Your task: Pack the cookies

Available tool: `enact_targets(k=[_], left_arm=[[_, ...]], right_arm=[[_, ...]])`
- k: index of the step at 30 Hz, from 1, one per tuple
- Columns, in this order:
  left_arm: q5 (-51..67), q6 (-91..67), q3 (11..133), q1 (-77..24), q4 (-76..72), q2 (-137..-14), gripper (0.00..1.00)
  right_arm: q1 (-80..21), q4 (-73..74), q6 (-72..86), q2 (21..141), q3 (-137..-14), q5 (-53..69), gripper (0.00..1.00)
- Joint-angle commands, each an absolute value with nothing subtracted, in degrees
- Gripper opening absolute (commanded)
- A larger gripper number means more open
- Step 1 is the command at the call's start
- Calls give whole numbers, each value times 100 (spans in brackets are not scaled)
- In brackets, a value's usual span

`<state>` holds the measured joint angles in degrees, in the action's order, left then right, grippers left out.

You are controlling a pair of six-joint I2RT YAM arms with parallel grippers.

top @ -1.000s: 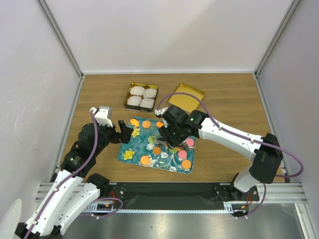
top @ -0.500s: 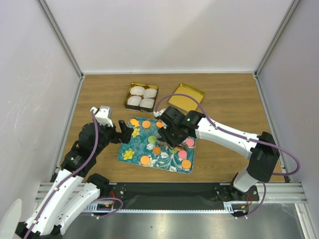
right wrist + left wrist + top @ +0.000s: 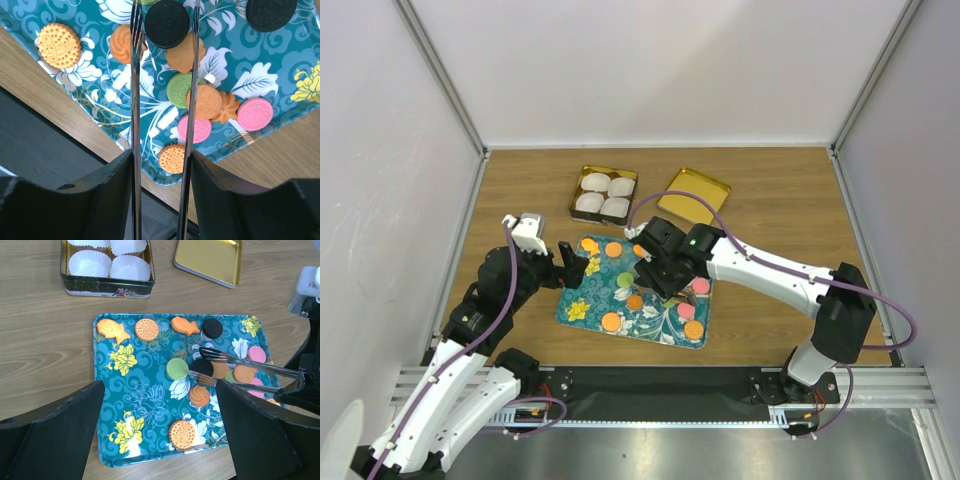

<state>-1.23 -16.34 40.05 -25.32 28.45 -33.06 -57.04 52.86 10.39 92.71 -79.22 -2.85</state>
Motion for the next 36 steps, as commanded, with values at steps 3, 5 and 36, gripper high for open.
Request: enact_targets(k=[3, 5, 36], left_arm=[[-44, -1494, 3999, -2522, 2733, -3278, 100], [-44, -1494, 3999, -2531, 2725, -3270, 100], [-281, -1582, 4210, -2540, 3217, -2681, 100]], right_arm=[[-5774, 5396, 932, 9369, -8226, -483, 50], [-5783, 5396, 940, 9378, -8235, -492, 46], [-3991, 4078, 1415, 12143, -12496, -404, 32]])
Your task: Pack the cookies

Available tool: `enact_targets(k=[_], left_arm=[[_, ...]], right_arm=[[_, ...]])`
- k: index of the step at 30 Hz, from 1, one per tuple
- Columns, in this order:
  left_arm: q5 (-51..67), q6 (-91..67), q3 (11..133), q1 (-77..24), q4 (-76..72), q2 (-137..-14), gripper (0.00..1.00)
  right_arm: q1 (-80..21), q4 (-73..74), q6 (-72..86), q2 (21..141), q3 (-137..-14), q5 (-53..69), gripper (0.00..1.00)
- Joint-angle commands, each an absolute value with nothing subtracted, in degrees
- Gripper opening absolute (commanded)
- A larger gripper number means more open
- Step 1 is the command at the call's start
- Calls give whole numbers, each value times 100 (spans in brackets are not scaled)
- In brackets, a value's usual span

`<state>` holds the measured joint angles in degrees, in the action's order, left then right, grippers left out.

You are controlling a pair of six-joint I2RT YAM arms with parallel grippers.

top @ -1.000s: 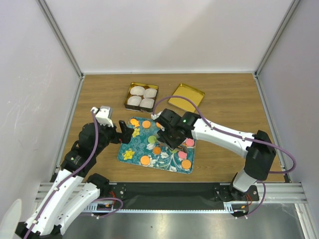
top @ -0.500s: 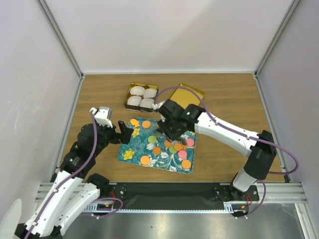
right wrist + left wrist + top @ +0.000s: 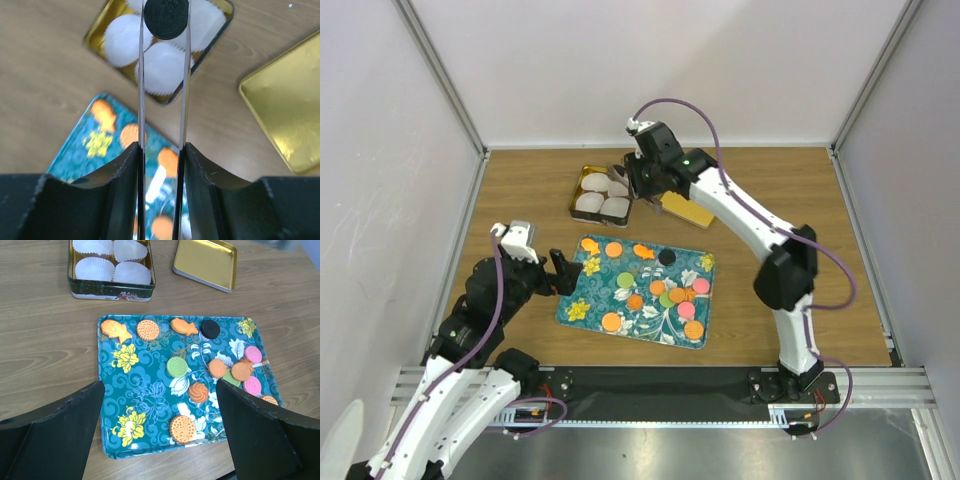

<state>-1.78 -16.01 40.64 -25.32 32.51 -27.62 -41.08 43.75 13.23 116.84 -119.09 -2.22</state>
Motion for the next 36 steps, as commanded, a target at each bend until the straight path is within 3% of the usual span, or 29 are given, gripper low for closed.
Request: enact_targets(k=[1, 7, 36], left_arm=[[-264, -1591, 4149, -2540, 3165, -2646, 100], [-264, -1591, 4078, -2558, 3094, -2531, 100], [-220, -1564, 4034, -2558, 3032, -2672, 100]], right_arm=[[-3903, 4052, 1415, 12312, -12846, -361, 33], [-3656, 3947, 1529, 12937, -13236, -88, 35], [-3753, 3955, 1485, 13104, -12735, -61, 50]])
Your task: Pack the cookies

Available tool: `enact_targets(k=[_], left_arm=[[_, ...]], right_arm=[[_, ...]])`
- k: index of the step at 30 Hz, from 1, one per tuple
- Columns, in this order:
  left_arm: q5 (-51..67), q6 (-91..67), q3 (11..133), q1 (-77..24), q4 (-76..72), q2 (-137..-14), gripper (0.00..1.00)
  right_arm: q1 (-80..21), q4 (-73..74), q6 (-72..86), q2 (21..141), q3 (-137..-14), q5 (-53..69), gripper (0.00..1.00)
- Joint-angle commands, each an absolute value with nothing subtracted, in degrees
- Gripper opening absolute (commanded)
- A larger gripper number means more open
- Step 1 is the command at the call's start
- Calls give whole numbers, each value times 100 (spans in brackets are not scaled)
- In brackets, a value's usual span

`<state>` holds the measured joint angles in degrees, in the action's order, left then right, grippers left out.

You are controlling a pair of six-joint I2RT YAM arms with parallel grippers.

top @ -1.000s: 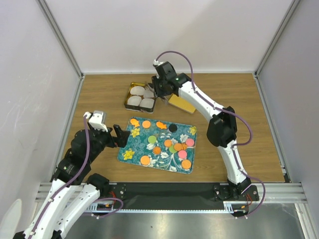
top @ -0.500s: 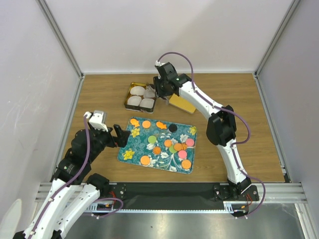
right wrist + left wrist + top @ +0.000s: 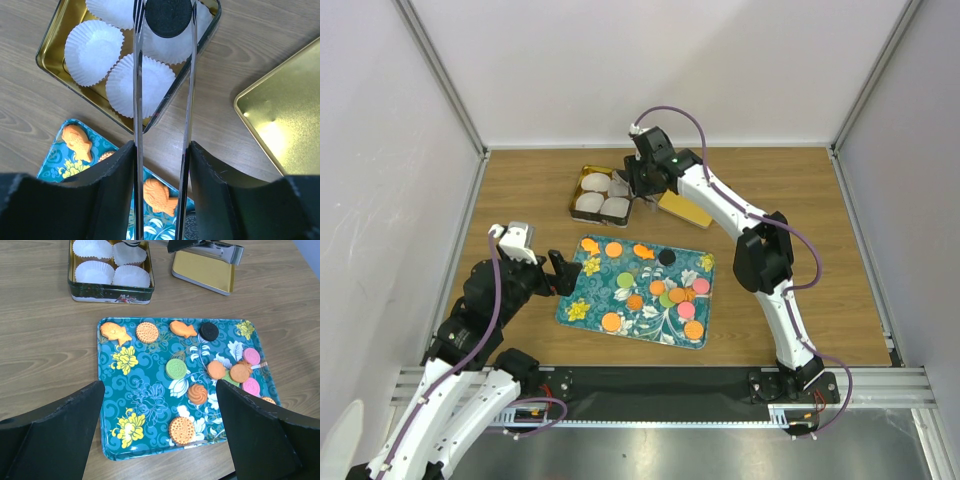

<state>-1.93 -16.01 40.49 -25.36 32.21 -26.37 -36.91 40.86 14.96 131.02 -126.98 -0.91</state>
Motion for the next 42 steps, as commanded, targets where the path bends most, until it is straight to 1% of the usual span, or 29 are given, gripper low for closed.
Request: enact_targets(k=[1, 10, 14, 20, 21, 23, 29, 30, 35, 38, 42], left_arm=[[-220, -1564, 4034, -2558, 3024, -2681, 100], [-220, -1564, 4034, -2558, 3015, -2672, 100], [-220, -1556, 4034, -2558, 3023, -2663, 100], [-246, -1564, 4034, -2558, 3032, -2663, 100], [-237, -1564, 4034, -2566, 3032, -2663, 100], [-237, -1564, 4034, -2558, 3041, -2663, 100], [-167, -1564, 4025, -2558, 3006, -2698, 100], [-167, -1564, 4025, -2558, 3006, -2707, 100], [-97, -1556, 4025, -2558, 2988, -2769, 100], [-79, -1547, 4025, -2558, 2979, -2777, 100], [-70, -1538, 4025, -2558, 2979, -2821, 100]], right_arm=[[-3762, 3955, 1477, 13104, -12744, -53, 50], [-3779, 4052, 1441, 13078, -12762, -62, 54], [-3788, 4131, 1441, 13008, -12779, -88, 54], [-3841, 4411, 1380, 12517, -12710, -263, 54], [-3850, 4438, 1371, 12255, -12622, -281, 54], [-3876, 4360, 1354, 11911, -12315, -351, 54], [-4007, 4053, 1459, 10233, -10295, -518, 54], [-4051, 4026, 1468, 9996, -9761, -562, 54], [-4394, 4139, 1591, 8757, -8484, -808, 54], [-4596, 4271, 1722, 8264, -7852, -975, 55], [-4816, 4368, 1916, 8016, -7305, -1089, 55]])
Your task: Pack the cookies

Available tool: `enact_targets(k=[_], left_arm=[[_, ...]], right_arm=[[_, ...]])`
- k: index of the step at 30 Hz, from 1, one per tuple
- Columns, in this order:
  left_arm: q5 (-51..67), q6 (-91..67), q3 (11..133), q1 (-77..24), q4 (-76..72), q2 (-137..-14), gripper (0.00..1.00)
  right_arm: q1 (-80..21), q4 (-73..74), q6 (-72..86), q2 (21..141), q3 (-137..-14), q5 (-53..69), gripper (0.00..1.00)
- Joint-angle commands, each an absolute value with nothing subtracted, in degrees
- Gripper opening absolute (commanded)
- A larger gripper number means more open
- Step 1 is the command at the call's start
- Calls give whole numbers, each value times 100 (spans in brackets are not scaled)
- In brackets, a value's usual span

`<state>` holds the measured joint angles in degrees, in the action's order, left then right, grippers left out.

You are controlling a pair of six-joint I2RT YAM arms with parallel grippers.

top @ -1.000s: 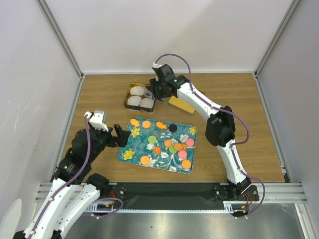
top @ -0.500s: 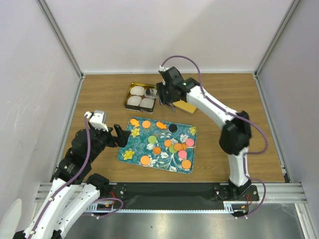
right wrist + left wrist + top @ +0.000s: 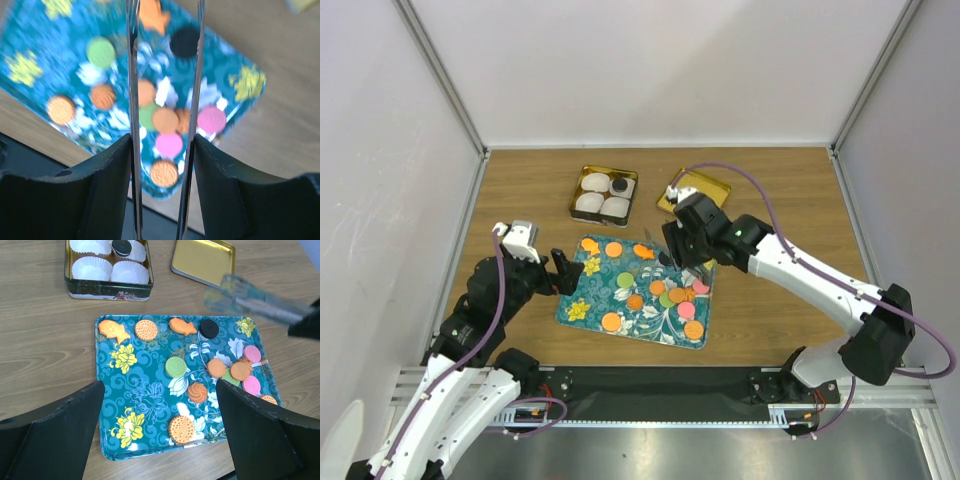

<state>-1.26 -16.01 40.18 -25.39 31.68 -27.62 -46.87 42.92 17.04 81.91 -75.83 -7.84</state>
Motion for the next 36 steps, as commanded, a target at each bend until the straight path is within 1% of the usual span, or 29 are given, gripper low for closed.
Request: enact_targets(k=[1, 7, 31, 33, 36], left_arm=[[-53, -1547, 4025, -2558, 2979, -2821, 100], [-44, -1547, 4025, -2558, 2971, -2857, 100], [-70, -1538, 4025, -2558, 2997, -2909, 100], [-79, -1538, 4025, -2566, 2997, -2900, 100], [-88, -1547, 4025, -2558, 2988, -2900, 100]], right_arm=[[-4860, 4377, 1933, 8007, -7243, -1159, 55], [-4904, 4289, 1969, 8156, -6917, -1239, 56], [-4720, 3841, 1986, 8402, -6513, -879, 57], [-4711, 3815, 1986, 8437, -6521, -853, 57], [-4711, 3797, 1986, 8446, -6521, -826, 53]])
